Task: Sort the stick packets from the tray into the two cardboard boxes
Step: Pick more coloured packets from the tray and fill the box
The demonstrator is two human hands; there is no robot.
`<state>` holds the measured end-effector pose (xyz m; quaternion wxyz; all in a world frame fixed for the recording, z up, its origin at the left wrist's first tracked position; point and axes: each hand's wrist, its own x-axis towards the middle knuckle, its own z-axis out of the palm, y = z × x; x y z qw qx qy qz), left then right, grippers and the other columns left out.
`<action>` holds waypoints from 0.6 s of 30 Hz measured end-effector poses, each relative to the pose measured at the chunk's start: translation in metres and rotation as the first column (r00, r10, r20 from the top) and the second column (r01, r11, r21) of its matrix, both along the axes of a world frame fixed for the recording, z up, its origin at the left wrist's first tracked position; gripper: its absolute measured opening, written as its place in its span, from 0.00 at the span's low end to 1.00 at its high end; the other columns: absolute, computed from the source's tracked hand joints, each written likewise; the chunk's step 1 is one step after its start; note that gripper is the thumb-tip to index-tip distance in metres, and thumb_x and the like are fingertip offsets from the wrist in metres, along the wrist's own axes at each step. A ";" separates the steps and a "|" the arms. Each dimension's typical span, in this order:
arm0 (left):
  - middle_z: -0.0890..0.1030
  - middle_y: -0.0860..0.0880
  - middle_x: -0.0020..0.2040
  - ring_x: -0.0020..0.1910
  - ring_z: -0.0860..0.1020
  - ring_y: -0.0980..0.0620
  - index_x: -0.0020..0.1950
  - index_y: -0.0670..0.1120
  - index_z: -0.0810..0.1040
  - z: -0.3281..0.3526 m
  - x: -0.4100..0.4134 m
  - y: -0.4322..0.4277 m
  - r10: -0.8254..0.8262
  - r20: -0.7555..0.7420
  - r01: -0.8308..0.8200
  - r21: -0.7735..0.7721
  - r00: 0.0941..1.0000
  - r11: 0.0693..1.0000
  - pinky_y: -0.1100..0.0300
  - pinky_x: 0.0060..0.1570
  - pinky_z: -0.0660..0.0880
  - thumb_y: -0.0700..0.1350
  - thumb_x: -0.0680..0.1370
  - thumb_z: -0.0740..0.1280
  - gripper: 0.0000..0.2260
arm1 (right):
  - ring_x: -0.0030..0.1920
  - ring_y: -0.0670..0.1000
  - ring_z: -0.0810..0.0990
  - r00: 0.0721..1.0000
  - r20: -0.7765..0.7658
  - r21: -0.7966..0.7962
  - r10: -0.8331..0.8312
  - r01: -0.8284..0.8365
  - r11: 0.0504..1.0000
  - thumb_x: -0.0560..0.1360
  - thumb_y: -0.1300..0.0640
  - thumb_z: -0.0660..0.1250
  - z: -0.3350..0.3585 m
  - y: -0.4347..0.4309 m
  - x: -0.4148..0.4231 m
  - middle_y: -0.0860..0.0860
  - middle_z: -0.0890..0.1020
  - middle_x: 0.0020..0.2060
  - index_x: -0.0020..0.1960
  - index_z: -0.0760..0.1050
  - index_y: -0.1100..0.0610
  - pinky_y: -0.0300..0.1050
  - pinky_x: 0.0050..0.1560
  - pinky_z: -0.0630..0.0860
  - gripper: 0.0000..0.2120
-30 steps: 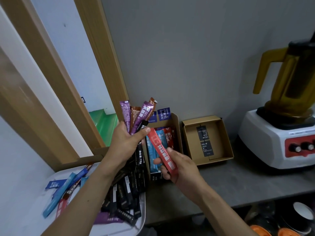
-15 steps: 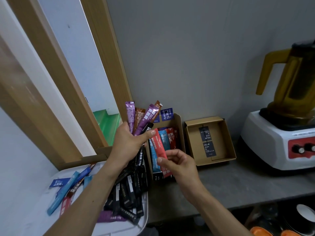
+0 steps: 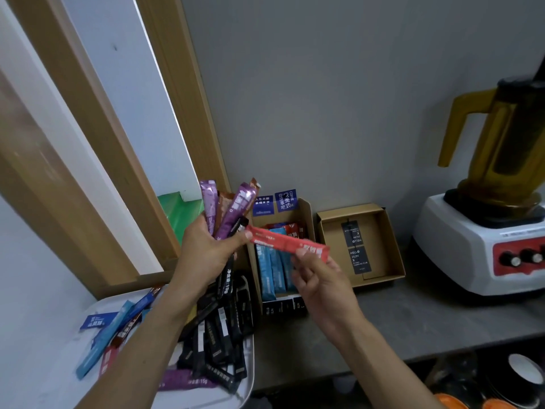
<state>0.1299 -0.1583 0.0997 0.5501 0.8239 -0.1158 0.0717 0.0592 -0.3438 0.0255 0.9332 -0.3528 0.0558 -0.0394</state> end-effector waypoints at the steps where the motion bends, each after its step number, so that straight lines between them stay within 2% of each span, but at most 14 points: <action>1: 0.84 0.50 0.47 0.39 0.83 0.55 0.55 0.53 0.77 0.000 -0.002 0.002 -0.043 -0.046 0.046 0.058 0.998 0.997 0.64 0.37 0.78 0.46 0.71 0.80 0.18 | 0.58 0.52 0.85 0.999 0.027 0.028 -0.035 0.035 0.999 0.72 0.57 0.74 0.005 0.000 0.002 0.55 0.85 0.54 0.58 0.80 0.57 0.48 0.59 0.78 0.15; 3: 0.84 0.51 0.48 0.40 0.83 0.55 0.54 0.53 0.77 -0.001 -0.006 0.003 -0.069 -0.083 0.078 0.106 0.994 0.991 0.64 0.38 0.77 0.45 0.68 0.82 0.20 | 0.58 0.50 0.86 0.992 0.072 -0.043 -0.108 0.111 0.993 0.74 0.56 0.72 0.014 -0.001 0.005 0.54 0.87 0.53 0.60 0.80 0.57 0.46 0.56 0.81 0.15; 4: 0.84 0.51 0.47 0.39 0.83 0.55 0.54 0.53 0.77 -0.001 -0.007 0.002 -0.058 -0.061 0.063 0.086 0.996 0.994 0.64 0.36 0.78 0.45 0.68 0.82 0.20 | 0.57 0.50 0.86 0.986 0.091 -0.139 -0.142 0.154 0.978 0.75 0.55 0.72 0.016 -0.001 0.006 0.53 0.87 0.54 0.60 0.80 0.57 0.45 0.54 0.82 0.15; 7: 0.86 0.50 0.48 0.39 0.85 0.55 0.56 0.52 0.78 0.004 -0.009 -0.001 -0.012 0.029 0.014 -0.048 0.999 0.999 0.64 0.35 0.80 0.47 0.70 0.81 0.18 | 0.56 0.51 0.86 0.976 0.150 -0.519 -0.159 0.214 0.828 0.78 0.53 0.71 0.014 -0.003 0.012 0.50 0.86 0.53 0.60 0.82 0.53 0.49 0.54 0.84 0.11; 9: 0.87 0.50 0.49 0.43 0.86 0.54 0.58 0.50 0.80 0.008 -0.009 -0.007 -0.053 0.040 0.057 -0.096 0.998 0.994 0.60 0.37 0.80 0.48 0.70 0.80 0.19 | 0.56 0.50 0.86 0.986 0.145 -0.648 -0.077 0.154 0.746 0.79 0.52 0.71 0.011 -0.004 0.015 0.47 0.86 0.54 0.60 0.83 0.50 0.53 0.56 0.84 0.11; 11: 0.87 0.50 0.50 0.43 0.86 0.53 0.59 0.48 0.80 0.008 -0.007 -0.013 -0.090 0.038 0.092 -0.045 0.995 0.995 0.59 0.39 0.80 0.49 0.70 0.80 0.20 | 0.57 0.49 0.85 0.993 0.114 -0.697 -0.010 0.088 0.711 0.77 0.49 0.72 0.010 -0.002 0.015 0.46 0.86 0.55 0.61 0.83 0.49 0.56 0.58 0.83 0.13; 14: 0.87 0.50 0.51 0.42 0.86 0.53 0.60 0.48 0.79 0.005 0.002 -0.017 -0.088 0.019 0.087 0.013 0.996 0.996 0.58 0.39 0.80 0.49 0.70 0.81 0.22 | 0.57 0.48 0.85 0.994 0.107 -0.723 0.000 0.078 0.687 0.71 0.44 0.73 0.006 0.003 0.014 0.47 0.86 0.54 0.60 0.83 0.48 0.59 0.60 0.82 0.19; 18: 0.85 0.49 0.49 0.41 0.85 0.54 0.59 0.47 0.76 0.006 0.008 -0.017 -0.088 0.010 0.087 0.110 0.996 0.990 0.63 0.36 0.79 0.48 0.70 0.81 0.22 | 0.55 0.49 0.86 0.992 0.115 -0.722 -0.044 0.114 0.683 0.70 0.47 0.77 -0.006 0.004 0.013 0.50 0.86 0.52 0.56 0.83 0.50 0.59 0.57 0.83 0.16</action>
